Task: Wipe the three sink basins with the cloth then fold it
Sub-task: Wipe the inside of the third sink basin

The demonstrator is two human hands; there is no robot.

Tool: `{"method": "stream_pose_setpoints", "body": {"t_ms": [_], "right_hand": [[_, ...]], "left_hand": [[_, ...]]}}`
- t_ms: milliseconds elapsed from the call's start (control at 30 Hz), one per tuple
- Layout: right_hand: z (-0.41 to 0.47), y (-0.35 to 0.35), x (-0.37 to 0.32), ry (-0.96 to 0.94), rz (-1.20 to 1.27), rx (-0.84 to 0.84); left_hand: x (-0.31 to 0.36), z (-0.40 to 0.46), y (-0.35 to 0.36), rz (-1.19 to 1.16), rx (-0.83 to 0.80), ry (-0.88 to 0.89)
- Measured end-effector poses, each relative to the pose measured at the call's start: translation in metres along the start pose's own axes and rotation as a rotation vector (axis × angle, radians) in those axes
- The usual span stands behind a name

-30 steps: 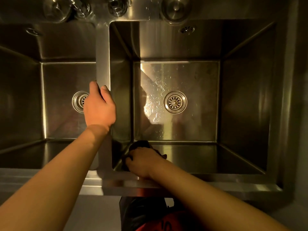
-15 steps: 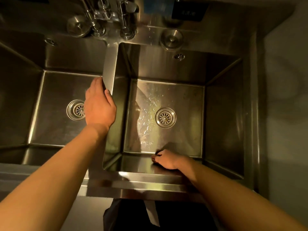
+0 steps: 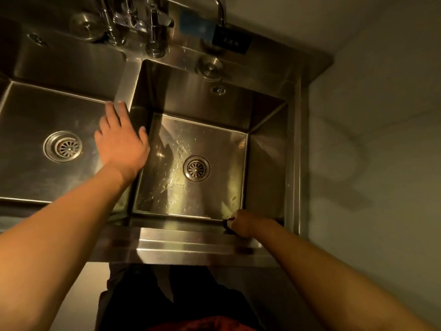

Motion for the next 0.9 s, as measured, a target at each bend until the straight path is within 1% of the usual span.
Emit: {"method": "stream_pose_setpoints", "body": {"t_ms": [67,133,200,300,467,500,600,767,900], "right_hand": [[0.000,-0.003,-0.004,-0.034,-0.116,-0.018],[0.004,-0.008,-0.008,-0.061,-0.312,-0.030],[0.013,-0.011,-0.005,-0.048,-0.518,-0.042],[0.032,-0.005,0.014,-0.013,-0.755,-0.078],[0.065,-0.003,0.033,-0.132,-1.148,-0.059],[0.073,-0.007,0.033,-0.133,-1.175,-0.059],[0.099,-0.037,0.032,-0.052,-1.177,-0.025],[0.139,-0.129,0.025,0.117,-1.181,0.129],[0.157,-0.205,0.027,0.217,-1.153,0.303]], "left_hand": [[0.001,-0.005,0.005,0.034,0.003,-0.014],[-0.002,-0.004,0.008,0.061,0.018,-0.013],[-0.004,-0.002,0.011,0.093,0.038,-0.011],[-0.004,0.001,0.015,0.126,0.062,-0.006],[-0.006,0.008,0.023,0.149,0.094,-0.008],[-0.007,0.009,0.025,0.160,0.099,-0.010],[-0.010,0.011,0.026,0.187,0.124,-0.013],[-0.009,0.010,0.025,0.210,0.126,-0.022],[-0.008,0.010,0.024,0.207,0.121,-0.025]]}}
Point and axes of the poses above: each hand's wrist, its own z-axis towards the middle knuckle, its own y-axis out of the palm, x = y × z, the point moved 7 cm from there along z, towards the middle knuckle, and after that the axes turned 6 degrees about -z, right-handed, at the moved point
